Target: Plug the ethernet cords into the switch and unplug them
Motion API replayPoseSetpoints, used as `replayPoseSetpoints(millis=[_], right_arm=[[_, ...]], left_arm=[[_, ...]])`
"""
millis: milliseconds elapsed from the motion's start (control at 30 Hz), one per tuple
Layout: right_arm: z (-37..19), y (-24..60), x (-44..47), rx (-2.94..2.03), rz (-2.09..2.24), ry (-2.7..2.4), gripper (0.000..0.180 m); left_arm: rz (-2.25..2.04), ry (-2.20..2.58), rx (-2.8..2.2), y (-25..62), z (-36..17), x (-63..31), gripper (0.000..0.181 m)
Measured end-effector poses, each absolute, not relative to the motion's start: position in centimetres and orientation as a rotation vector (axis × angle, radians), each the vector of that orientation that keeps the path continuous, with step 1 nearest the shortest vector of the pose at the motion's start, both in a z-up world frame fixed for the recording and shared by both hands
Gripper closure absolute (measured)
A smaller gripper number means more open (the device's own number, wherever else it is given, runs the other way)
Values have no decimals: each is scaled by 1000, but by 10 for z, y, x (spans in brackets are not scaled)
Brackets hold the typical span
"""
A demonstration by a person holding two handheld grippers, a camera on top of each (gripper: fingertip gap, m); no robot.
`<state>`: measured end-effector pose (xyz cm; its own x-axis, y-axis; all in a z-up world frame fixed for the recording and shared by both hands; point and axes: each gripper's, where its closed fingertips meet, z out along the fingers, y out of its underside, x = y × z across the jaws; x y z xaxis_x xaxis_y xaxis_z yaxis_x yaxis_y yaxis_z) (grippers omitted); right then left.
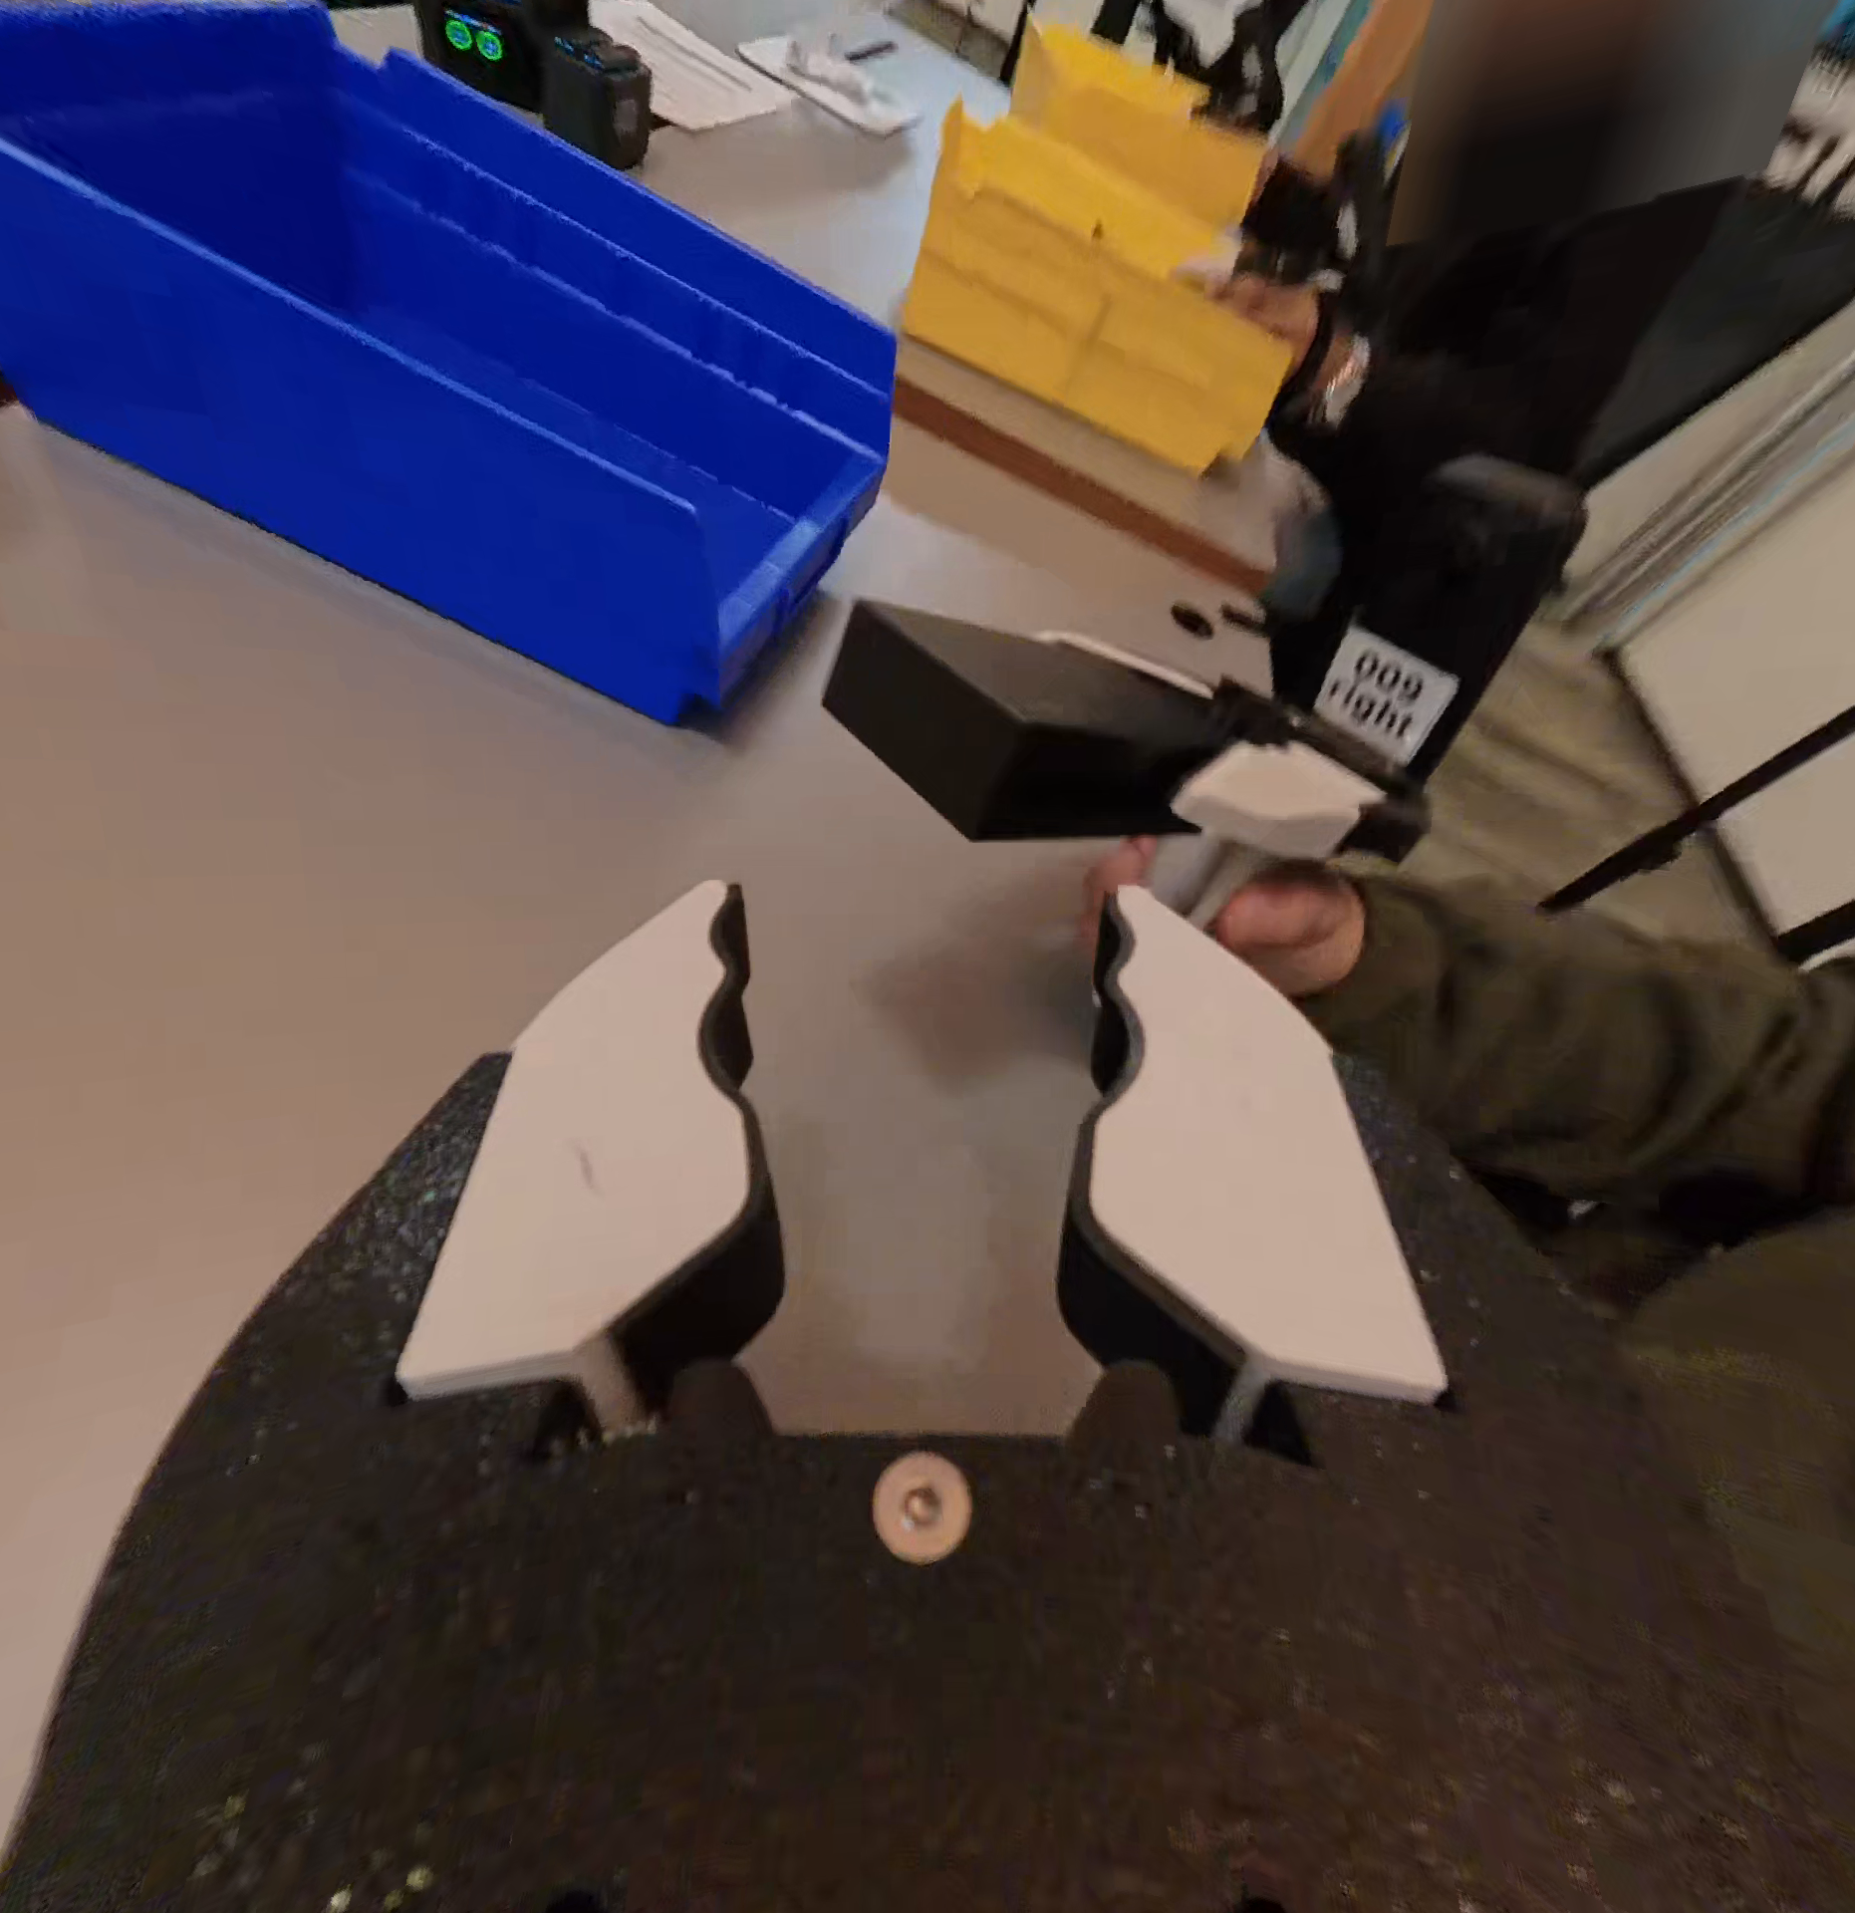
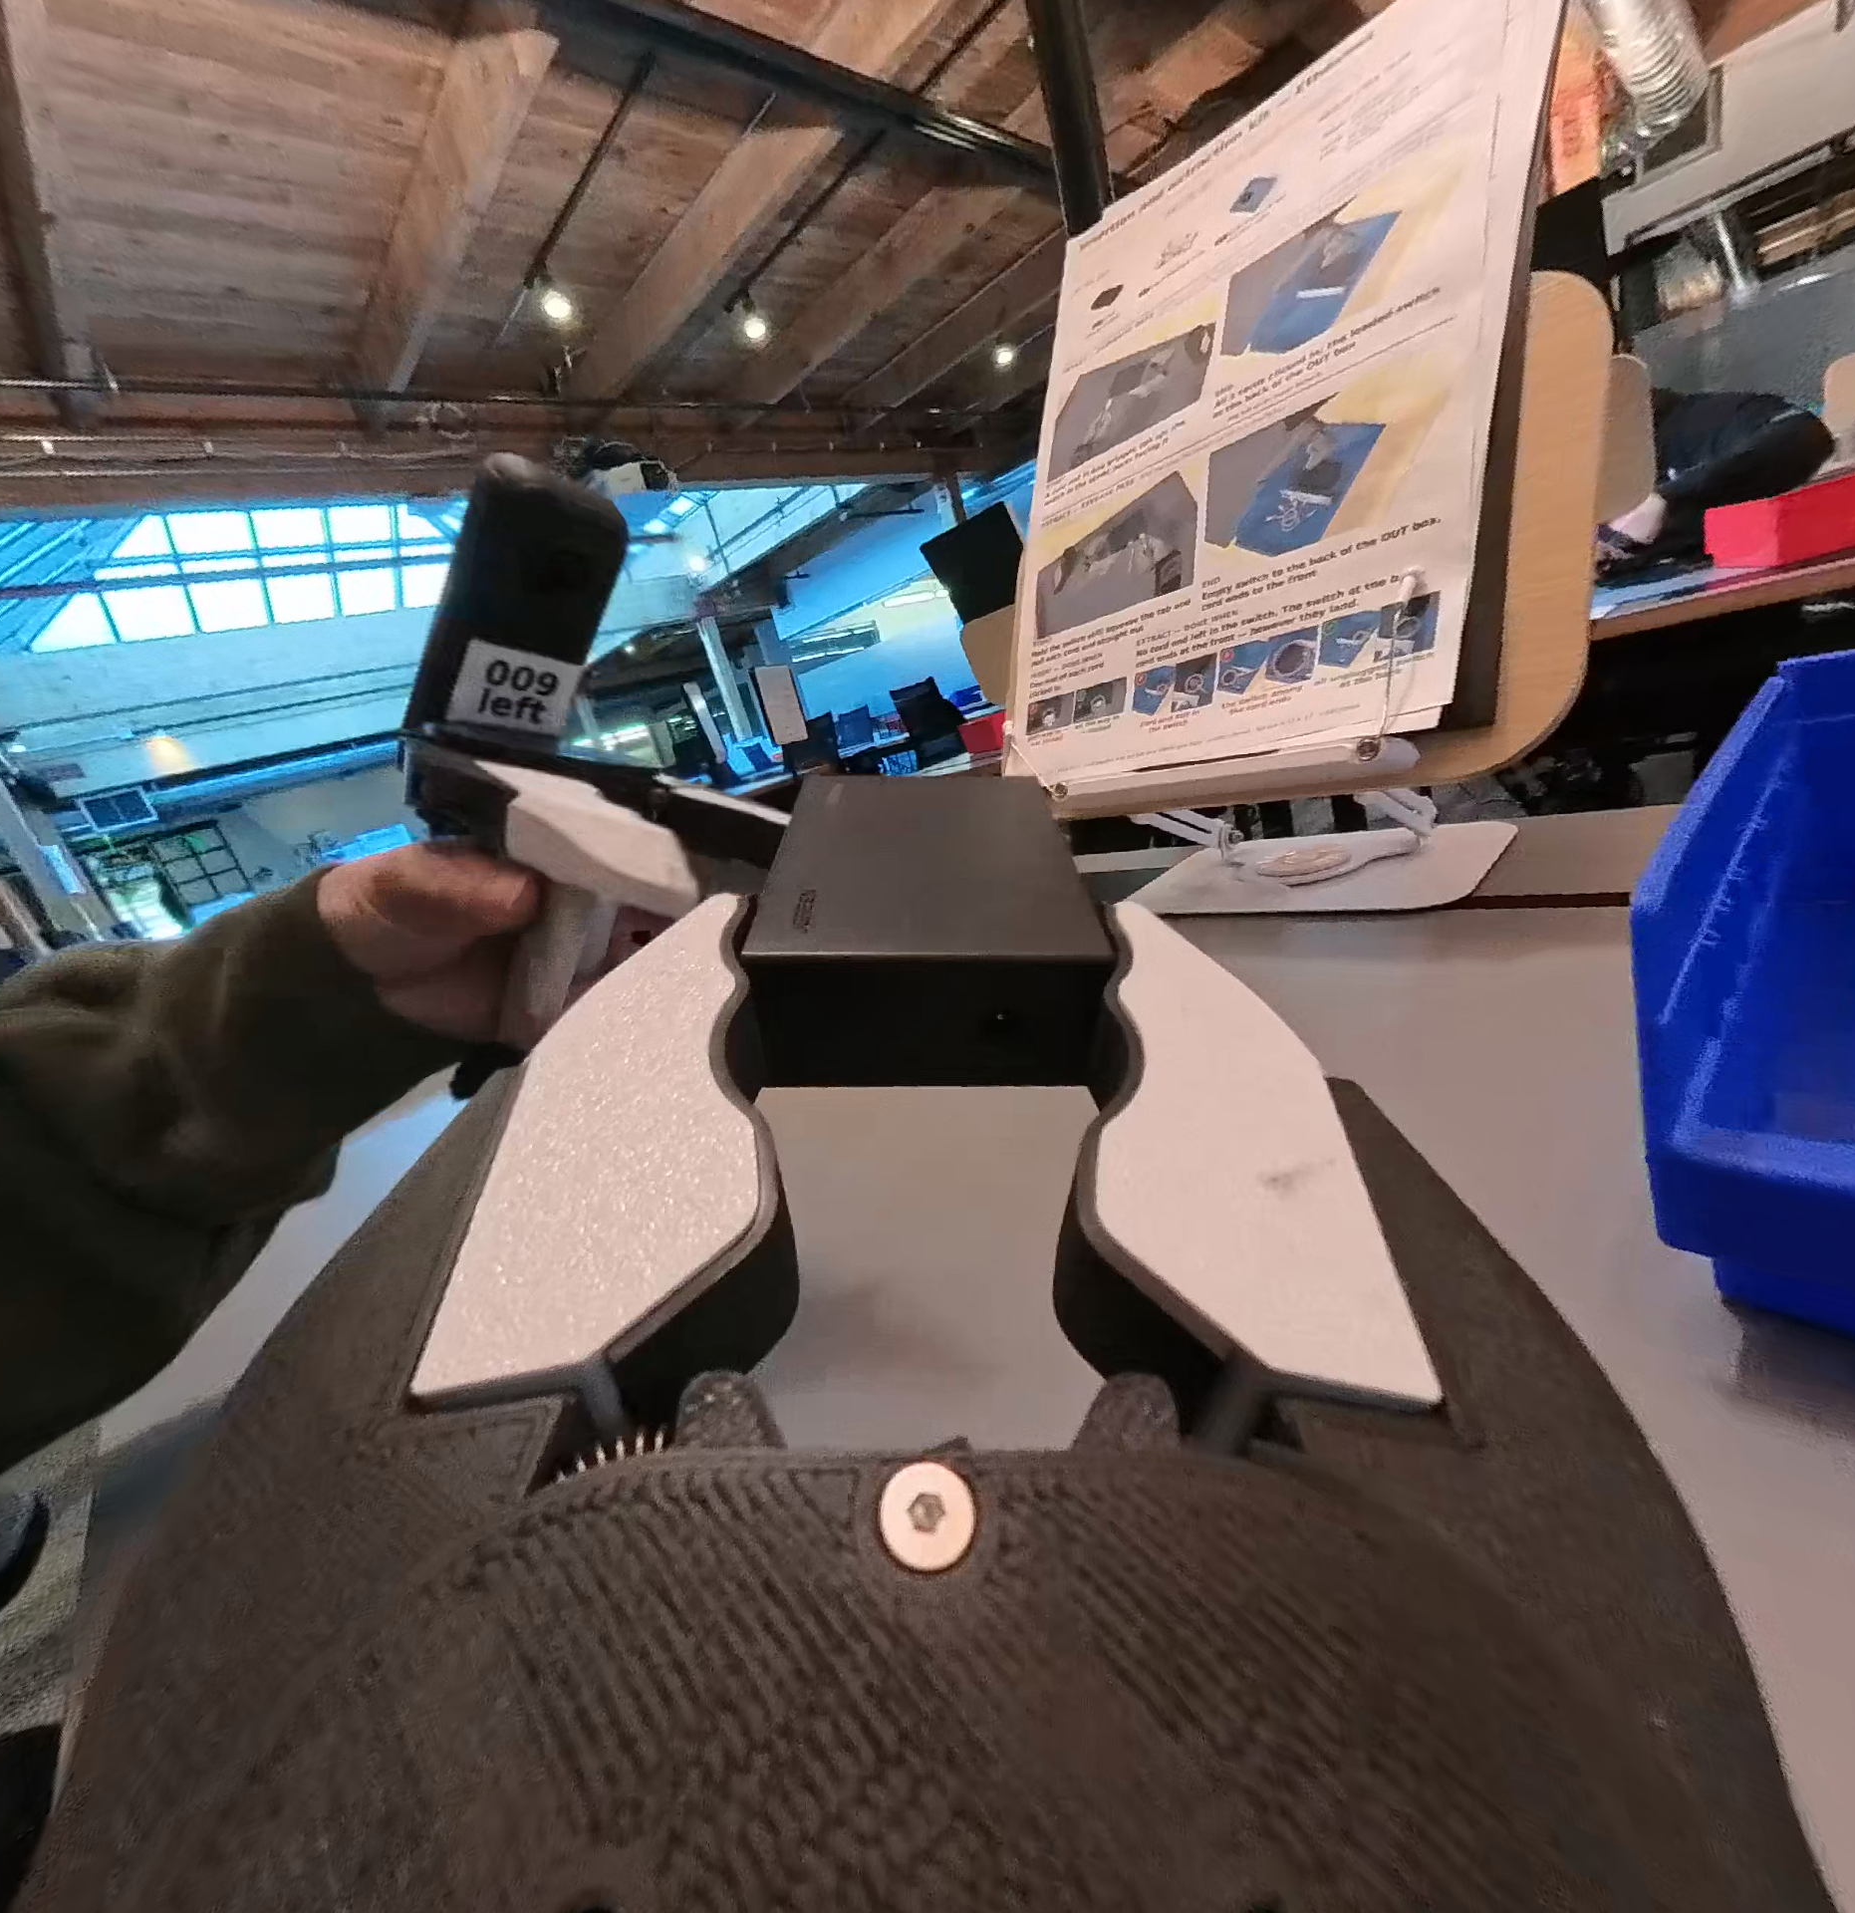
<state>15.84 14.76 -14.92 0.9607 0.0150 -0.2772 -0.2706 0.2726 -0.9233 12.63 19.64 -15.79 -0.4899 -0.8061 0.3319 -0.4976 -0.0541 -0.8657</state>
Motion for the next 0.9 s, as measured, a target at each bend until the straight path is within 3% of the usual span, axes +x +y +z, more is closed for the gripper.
replayPoseSetpoints(millis=[100, 333, 533, 900], right_arm=[[-153, 150, 156, -1289, 216, 233, 118], [-167, 159, 140, -1346, 198, 167, 118], [-177, 165, 138, -1436, 62, 112, 118], [-181, 170, 137, -1475, 8, 91, 118]], left_arm=[[-1584, 1961, -1423, 189, -162, 124, 118], [-2162, 1795, -1798, 167, -166, 126, 124], [-2164, 1710, -2051, 165, -172, 130, 146], [-2051, 1785, -2158, 170, -171, 127, 149]])
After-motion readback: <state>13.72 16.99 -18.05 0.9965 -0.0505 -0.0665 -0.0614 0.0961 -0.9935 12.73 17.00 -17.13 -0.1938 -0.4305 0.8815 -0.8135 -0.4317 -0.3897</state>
